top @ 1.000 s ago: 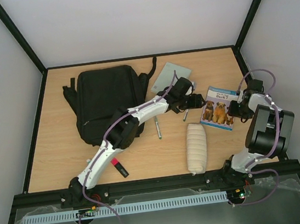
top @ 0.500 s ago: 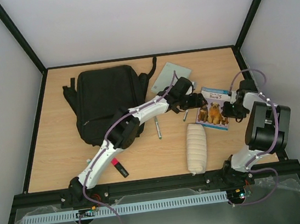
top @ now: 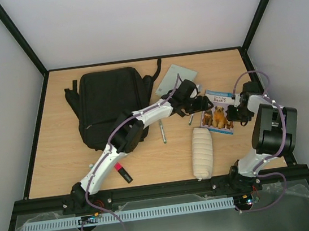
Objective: Pack the student bag
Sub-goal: Pick up the book from the center of the board.
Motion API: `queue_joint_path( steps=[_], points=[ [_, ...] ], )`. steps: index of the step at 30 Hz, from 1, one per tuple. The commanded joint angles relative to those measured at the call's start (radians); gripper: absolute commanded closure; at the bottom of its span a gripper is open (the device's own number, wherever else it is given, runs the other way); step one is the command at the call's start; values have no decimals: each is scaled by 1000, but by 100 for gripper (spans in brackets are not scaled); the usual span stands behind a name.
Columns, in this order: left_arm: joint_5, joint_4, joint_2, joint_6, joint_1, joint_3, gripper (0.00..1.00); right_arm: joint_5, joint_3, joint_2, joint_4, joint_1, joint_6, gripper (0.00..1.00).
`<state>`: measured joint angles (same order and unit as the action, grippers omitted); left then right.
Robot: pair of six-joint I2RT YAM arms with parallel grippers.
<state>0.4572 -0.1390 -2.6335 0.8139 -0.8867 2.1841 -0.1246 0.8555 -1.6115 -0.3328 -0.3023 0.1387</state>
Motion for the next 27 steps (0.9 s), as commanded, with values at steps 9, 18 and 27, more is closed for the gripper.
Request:
queue_joint_path(
  steps=[9, 18, 27],
  points=[
    [128, 110, 32, 69, -23, -53, 47, -35, 3, -31, -40, 18, 16, 66],
    [160, 137, 21, 100, -23, -56, 62, -35, 4, -34, -40, 18, 15, 65],
    [157, 188, 63, 77, -29, -89, 65, -35, 5, -40, -44, 19, 15, 65]
  ],
)
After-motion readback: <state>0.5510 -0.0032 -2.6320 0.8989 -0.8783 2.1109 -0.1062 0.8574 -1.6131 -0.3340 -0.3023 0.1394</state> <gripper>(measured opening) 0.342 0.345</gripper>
